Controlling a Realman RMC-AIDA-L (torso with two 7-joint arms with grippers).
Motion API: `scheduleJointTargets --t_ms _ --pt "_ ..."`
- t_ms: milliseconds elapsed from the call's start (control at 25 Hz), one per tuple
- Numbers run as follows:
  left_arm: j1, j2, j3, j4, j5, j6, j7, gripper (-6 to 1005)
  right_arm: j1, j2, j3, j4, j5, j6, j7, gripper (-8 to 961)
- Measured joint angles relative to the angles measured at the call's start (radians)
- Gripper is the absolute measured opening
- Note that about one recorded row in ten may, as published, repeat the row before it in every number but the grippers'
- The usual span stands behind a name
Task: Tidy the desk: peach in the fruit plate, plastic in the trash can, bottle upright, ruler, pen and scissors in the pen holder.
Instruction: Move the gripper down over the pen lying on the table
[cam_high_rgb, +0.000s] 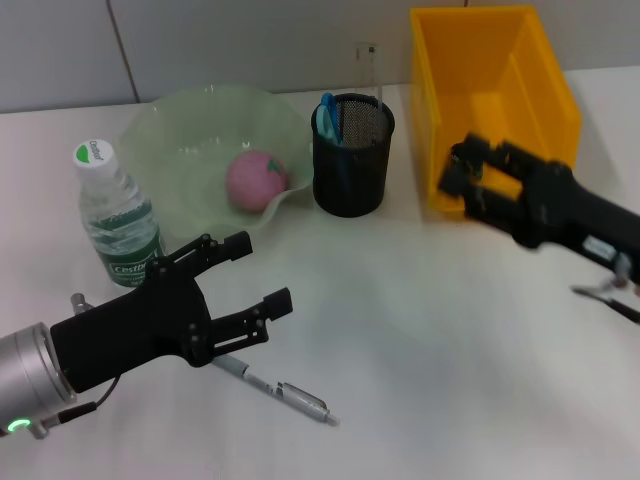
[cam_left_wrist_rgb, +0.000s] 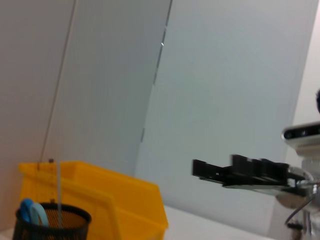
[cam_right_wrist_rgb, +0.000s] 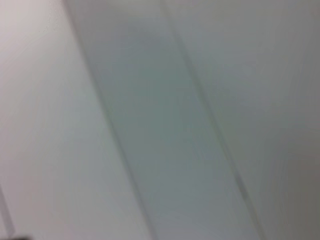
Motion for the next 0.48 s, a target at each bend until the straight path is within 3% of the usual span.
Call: scheduleJointTargets --t_ms 200,280,360,480 --pt "-0.003 0.006 -0.050 0.031 0.096 0.001 -0.043 862 -0.016 -0.026 0.010 -0.102 -0.173 -0.071 0.099 715" --pt "-0.005 0.008 -0.098 0.083 0.202 0.003 -0.083 862 -0.016 -0.028 0.012 -0.113 -0.198 -0.076 0.110 715" --pt "-0.005 0.008 -0.098 0.083 0.202 0.003 -0.083 862 -0.016 -0.031 0.013 -0.145 -0.254 -0.081 0.136 715" --pt "-0.015 0.004 -0.191 0.241 0.470 0.003 -0.207 862 -0.010 -0.035 0.014 -0.178 -0.311 -0.076 0.178 715"
